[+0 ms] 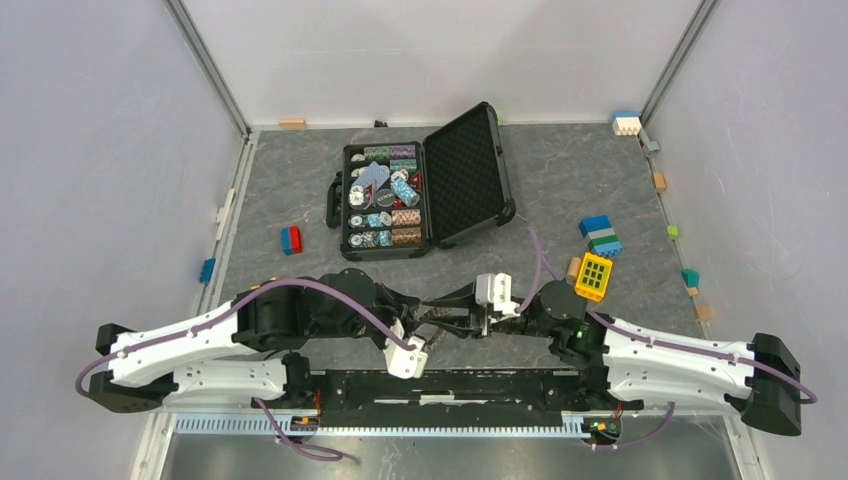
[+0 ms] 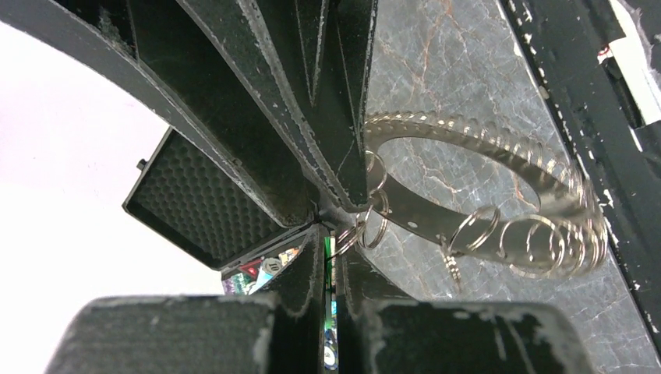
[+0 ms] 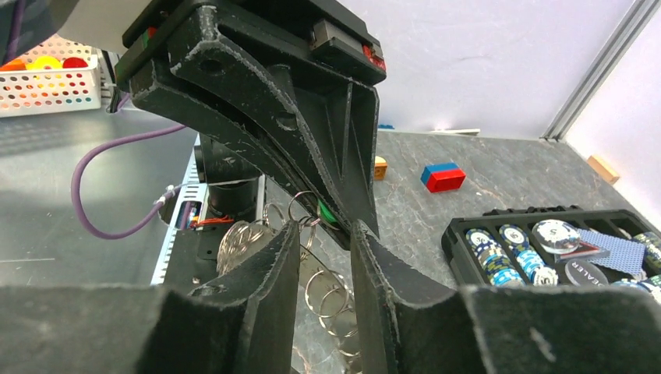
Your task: Remove the keys from the keyring
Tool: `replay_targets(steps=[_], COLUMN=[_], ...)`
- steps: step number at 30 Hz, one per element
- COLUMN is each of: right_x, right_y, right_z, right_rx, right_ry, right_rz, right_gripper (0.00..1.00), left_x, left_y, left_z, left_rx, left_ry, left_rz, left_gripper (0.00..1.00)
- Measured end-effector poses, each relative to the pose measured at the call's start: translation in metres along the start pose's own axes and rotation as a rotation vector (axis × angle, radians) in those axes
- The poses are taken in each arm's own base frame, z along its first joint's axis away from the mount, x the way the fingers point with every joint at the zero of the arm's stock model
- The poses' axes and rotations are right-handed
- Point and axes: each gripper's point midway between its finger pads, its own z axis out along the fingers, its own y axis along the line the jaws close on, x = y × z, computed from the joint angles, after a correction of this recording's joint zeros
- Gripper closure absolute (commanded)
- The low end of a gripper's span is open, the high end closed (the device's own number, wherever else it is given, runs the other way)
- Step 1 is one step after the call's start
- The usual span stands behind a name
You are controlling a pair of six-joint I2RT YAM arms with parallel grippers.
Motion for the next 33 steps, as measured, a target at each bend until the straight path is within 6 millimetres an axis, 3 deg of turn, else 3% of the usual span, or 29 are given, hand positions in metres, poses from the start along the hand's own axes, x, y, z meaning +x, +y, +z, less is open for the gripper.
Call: replay_targets(steps=[15, 26, 33], right_x=[0.021, 0.017, 0.021], right_y=[-0.005, -0.006, -0.004], right_z=[-0.002, -0.005, -0.004], right_rx=[0.033, 0.041, 0.031], right_ry=[0.116, 0.113, 0.121], right_rz=[0.036, 0.031, 0.033], right_gripper=[0.66, 0.69, 0.84], left_x=[0.011, 0.009, 0.01], left_y=[-0.002, 0.0, 0.0], left_z=[0.008, 0.01, 0.01], left_rx=[0.001, -0.008, -0.007], left_ry=[0.053, 0.047, 0.048], left_rz=[0.013, 0.012, 0.012], left_gripper=[0.98, 0.98, 0.98])
